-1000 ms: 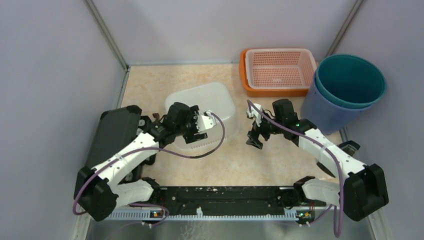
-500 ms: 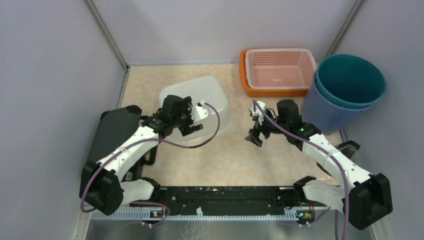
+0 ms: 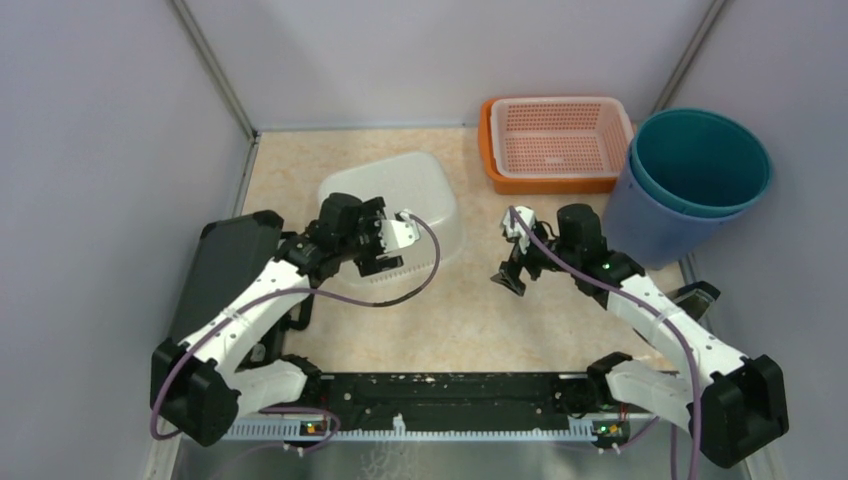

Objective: Turn the large container upside down
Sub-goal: Move the container to the corner of the board.

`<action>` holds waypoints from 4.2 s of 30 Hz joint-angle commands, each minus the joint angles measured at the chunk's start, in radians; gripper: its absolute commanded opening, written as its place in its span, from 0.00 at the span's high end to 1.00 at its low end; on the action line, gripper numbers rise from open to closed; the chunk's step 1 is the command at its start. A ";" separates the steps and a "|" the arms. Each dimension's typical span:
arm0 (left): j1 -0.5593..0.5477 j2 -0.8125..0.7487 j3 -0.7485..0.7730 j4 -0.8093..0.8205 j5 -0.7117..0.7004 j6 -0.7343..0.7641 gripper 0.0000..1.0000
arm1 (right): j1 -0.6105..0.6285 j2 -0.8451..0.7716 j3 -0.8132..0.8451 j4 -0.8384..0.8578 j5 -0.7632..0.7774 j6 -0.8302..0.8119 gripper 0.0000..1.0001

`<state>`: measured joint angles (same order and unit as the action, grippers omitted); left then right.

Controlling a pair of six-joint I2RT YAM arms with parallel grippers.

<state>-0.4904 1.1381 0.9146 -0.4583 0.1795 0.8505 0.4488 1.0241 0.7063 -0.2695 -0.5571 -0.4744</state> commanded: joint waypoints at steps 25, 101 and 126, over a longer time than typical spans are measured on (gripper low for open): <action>-0.005 0.278 -0.030 0.583 -0.742 0.046 0.01 | 0.008 -0.038 -0.041 0.076 -0.004 -0.006 0.01; 0.022 0.576 0.355 0.426 -0.690 -0.197 0.01 | -0.029 -0.095 -0.063 0.119 -0.003 0.009 0.01; 0.118 0.432 0.429 0.305 -0.405 -0.346 0.01 | -0.028 -0.108 -0.070 0.124 -0.010 0.004 0.01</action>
<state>-0.3431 1.6417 1.2549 -0.1490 -0.3611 0.5896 0.4271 0.9340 0.6392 -0.1856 -0.5472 -0.4694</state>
